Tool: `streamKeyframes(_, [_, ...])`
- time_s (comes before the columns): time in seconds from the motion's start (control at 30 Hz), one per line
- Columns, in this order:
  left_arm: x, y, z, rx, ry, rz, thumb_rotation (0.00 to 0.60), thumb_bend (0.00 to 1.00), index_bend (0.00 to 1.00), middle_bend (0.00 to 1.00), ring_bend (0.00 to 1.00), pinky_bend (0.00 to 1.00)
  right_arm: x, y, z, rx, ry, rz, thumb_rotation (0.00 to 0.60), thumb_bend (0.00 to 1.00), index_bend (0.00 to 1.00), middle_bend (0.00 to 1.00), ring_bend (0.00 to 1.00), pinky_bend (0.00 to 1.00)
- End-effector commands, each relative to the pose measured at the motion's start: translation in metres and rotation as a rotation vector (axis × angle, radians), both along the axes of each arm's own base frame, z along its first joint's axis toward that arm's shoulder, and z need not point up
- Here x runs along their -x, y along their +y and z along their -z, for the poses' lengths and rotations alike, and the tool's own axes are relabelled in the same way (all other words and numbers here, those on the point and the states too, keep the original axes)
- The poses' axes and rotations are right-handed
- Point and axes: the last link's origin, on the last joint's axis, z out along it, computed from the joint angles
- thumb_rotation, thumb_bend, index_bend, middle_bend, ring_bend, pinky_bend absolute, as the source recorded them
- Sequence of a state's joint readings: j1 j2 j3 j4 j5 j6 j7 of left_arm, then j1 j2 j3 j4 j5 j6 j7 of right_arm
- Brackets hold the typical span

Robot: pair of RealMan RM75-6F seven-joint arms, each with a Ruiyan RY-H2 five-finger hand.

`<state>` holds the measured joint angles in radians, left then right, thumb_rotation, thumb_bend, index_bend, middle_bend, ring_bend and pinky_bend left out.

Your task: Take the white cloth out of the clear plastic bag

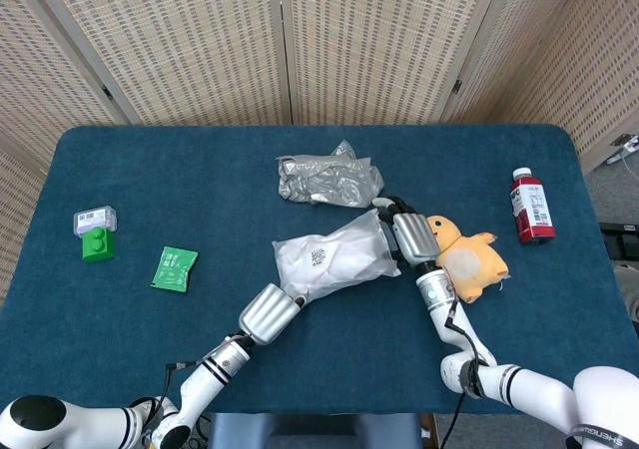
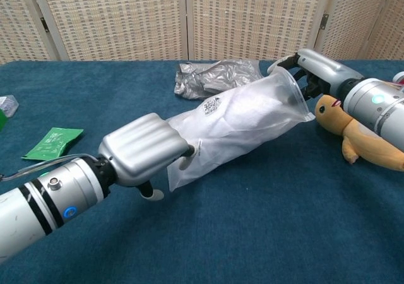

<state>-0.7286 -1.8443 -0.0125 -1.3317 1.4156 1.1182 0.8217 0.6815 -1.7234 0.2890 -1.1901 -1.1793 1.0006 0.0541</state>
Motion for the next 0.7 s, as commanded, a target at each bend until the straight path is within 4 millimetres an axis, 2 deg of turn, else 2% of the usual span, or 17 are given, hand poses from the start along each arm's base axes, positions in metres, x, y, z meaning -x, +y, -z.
streamKeyframes(0.03, [0.0003,0.0000,0.0001,-0.001,0.000,0.001,0.600,0.00,0.48,1.00,1.00,1.00,0.0007,-0.0004,0.0004,-0.002,-0.002,0.004,0.600,0.56,0.77,0.21,0.09,0.23])
streamKeyframes(0.7, [-0.0026,0.0049,0.0083,-0.016,0.008,0.007,0.600,0.00,0.53,1.00,1.00,1.00,0.0015,0.0014,0.0017,-0.012,-0.004,0.002,0.600,0.56,0.77,0.21,0.09,0.23])
